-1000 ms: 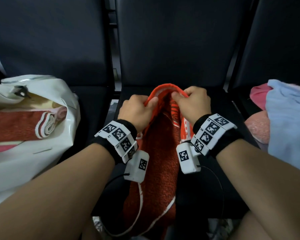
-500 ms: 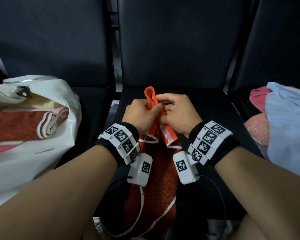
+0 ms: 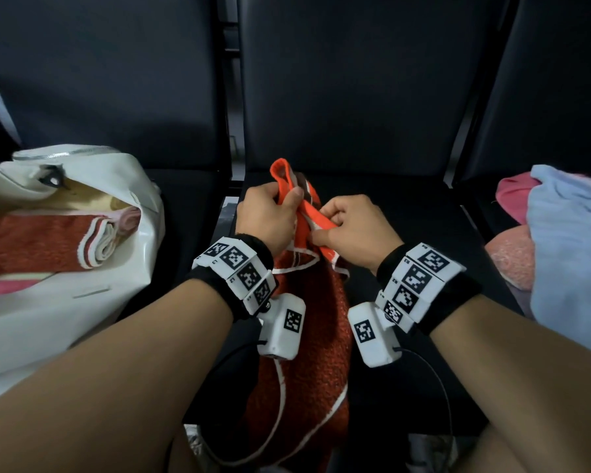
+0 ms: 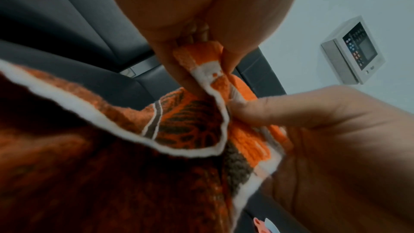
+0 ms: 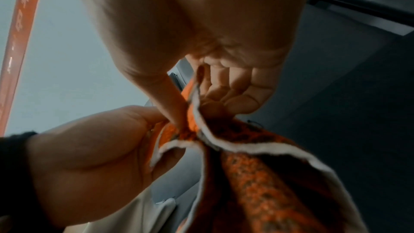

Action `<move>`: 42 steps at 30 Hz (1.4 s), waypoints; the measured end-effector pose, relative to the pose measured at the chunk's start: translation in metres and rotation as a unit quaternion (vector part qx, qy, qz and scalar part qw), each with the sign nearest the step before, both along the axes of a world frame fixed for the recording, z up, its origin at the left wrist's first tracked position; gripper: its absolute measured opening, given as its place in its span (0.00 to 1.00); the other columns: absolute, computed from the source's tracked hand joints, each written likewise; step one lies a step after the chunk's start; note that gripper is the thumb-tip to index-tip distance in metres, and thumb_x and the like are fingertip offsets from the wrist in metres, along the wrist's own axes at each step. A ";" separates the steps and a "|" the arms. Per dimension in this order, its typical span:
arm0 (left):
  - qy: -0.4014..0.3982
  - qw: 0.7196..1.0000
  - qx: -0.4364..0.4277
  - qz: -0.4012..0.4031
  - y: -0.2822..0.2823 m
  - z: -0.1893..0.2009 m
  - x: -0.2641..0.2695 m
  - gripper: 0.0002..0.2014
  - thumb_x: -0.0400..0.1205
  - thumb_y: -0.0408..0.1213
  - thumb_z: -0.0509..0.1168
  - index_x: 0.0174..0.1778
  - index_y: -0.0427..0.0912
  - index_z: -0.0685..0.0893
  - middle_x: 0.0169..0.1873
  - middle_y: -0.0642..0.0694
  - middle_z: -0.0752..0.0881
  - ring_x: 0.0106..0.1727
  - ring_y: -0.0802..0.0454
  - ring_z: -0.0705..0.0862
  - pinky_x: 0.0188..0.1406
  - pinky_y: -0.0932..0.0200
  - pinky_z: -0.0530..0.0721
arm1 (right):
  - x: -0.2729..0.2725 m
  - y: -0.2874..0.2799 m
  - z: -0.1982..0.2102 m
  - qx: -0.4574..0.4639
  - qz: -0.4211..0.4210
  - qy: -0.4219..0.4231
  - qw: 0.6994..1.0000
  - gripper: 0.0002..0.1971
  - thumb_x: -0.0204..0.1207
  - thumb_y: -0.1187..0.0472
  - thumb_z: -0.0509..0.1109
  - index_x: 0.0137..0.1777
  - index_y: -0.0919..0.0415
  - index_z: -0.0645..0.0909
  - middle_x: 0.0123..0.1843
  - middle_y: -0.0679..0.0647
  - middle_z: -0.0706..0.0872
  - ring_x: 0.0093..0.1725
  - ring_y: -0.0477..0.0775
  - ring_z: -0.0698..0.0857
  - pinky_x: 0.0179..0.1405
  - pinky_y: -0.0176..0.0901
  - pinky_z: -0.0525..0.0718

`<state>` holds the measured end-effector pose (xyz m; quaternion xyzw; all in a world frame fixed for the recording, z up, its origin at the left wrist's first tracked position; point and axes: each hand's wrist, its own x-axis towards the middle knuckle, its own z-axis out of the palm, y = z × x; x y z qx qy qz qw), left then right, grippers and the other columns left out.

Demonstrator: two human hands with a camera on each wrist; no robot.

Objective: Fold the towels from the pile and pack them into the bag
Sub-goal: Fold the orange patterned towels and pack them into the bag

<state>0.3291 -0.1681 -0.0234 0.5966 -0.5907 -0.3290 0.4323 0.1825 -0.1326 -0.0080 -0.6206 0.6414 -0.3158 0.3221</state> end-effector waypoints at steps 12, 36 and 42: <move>0.046 0.994 -0.001 -0.095 0.002 -0.006 -0.007 0.05 0.77 0.42 0.78 0.40 0.57 0.90 0.37 0.52 0.93 0.44 0.52 0.92 0.54 0.40 0.91 | -0.008 -0.008 -0.006 -0.112 -0.098 -0.011 0.989 0.02 0.76 0.58 0.78 0.45 0.54 0.88 0.37 0.47 0.90 0.40 0.42 0.89 0.48 0.44 0.90; 0.068 0.996 -0.003 -0.061 0.002 -0.003 -0.006 0.06 0.82 0.43 0.71 0.40 0.57 0.85 0.40 0.54 0.90 0.46 0.54 0.90 0.55 0.43 0.90 | -0.003 -0.006 -0.001 -0.139 -0.124 0.019 0.982 0.09 0.74 0.57 0.77 0.35 0.58 0.83 0.30 0.51 0.86 0.30 0.52 0.86 0.31 0.45 0.86; 0.061 0.996 -0.011 -0.063 0.002 -0.003 -0.006 0.06 0.83 0.42 0.72 0.40 0.54 0.86 0.38 0.53 0.90 0.45 0.52 0.90 0.56 0.41 0.90 | -0.003 -0.008 -0.003 -0.141 -0.130 0.033 0.981 0.09 0.80 0.57 0.71 0.39 0.57 0.78 0.31 0.49 0.82 0.32 0.47 0.81 0.29 0.38 0.76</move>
